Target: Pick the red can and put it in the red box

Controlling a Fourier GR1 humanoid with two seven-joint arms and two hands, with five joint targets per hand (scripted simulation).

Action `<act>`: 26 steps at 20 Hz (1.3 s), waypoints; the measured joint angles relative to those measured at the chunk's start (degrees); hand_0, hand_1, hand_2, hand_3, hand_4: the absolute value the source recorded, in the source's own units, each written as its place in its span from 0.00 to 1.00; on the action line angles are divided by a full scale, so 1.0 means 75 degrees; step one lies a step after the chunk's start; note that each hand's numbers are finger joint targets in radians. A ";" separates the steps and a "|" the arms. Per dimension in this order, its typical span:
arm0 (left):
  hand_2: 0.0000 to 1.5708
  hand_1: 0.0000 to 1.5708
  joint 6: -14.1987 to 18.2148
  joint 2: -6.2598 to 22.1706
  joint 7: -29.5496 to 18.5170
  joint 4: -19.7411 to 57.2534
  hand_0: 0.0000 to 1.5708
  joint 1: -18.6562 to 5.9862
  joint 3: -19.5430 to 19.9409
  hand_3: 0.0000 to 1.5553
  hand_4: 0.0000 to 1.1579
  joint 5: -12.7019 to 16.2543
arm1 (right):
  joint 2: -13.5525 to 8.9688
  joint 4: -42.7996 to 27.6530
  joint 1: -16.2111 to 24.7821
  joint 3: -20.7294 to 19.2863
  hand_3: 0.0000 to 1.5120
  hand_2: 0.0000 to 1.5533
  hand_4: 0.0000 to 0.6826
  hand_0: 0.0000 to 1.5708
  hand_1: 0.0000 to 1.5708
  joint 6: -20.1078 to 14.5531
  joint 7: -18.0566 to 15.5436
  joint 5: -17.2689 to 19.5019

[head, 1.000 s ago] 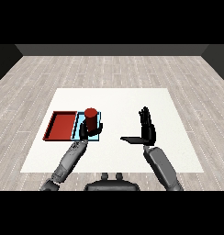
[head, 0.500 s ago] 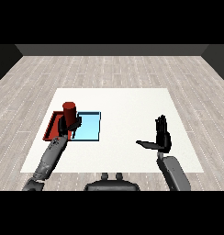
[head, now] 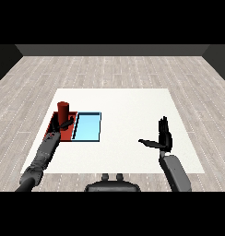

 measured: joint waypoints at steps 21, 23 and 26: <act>0.00 0.00 -0.0570 0.0109 0.1335 0.4058 0.00 -0.1009 0.0485 0.00 0.00 -0.0264 | 0.0546 0.1740 -0.1009 -0.0471 0.00 0.00 0.00 0.00 0.00 0.0366 -0.0599 -0.0128; 0.00 0.00 -0.0751 0.0213 0.1358 0.4094 0.00 -0.0985 0.0453 0.00 0.00 -0.0313 | 0.0548 0.1808 -0.1049 -0.0548 0.00 0.00 0.00 0.00 0.00 0.0436 -0.0607 -0.0184; 0.00 0.00 -0.0868 0.0297 0.1464 0.4107 0.00 -0.1095 0.0395 0.00 0.00 -0.0392 | 0.0563 0.1711 -0.1028 -0.0573 0.00 0.00 0.00 0.00 0.00 0.0501 -0.0582 -0.0230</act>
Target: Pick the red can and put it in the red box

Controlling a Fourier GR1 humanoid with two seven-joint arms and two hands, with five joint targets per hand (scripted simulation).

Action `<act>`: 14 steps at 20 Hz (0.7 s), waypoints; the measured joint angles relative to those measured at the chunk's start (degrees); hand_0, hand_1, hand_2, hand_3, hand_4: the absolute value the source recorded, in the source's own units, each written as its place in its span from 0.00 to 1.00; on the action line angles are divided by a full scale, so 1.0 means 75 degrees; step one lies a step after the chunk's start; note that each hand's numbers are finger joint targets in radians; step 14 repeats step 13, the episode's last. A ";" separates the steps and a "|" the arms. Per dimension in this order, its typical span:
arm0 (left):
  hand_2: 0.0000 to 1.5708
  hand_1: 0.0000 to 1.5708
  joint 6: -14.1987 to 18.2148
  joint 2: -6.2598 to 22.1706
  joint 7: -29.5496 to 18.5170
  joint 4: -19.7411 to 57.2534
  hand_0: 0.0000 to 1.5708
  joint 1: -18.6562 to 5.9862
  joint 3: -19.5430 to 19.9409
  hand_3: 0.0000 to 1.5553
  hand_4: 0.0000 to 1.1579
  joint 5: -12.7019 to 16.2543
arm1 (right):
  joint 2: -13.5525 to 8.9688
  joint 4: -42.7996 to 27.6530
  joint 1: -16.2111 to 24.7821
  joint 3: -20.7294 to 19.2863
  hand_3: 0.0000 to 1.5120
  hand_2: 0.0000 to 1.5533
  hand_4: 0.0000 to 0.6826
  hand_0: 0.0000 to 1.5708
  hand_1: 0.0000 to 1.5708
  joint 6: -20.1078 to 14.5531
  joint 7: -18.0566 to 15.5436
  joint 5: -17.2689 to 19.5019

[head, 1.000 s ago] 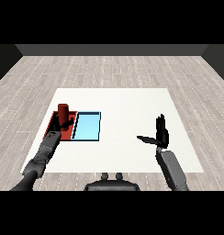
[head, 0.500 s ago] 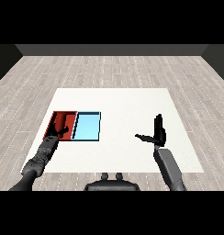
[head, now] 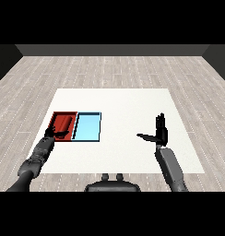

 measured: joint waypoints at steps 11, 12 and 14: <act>0.74 0.70 -0.0572 -0.0019 -0.2289 -0.1498 0.70 -0.0047 0.0922 0.00 0.00 0.0895 | -0.0052 -0.0392 0.0102 -0.0064 0.00 0.00 0.00 0.00 0.00 0.0431 -0.0093 -0.0151; 0.00 0.00 -0.0747 -0.0067 -0.2506 -0.1711 0.00 0.0027 0.0956 0.00 0.00 0.0960 | -0.0101 -0.0507 0.0188 -0.0065 0.00 0.00 0.00 0.00 0.00 0.0516 -0.0075 -0.0184; 0.00 0.00 -0.0958 -0.0161 -0.2794 -0.1957 0.00 0.0105 0.1019 0.00 0.00 0.1066 | -0.0112 -0.0527 0.0228 -0.0028 0.00 0.00 0.00 0.00 0.00 0.0592 -0.0105 -0.0178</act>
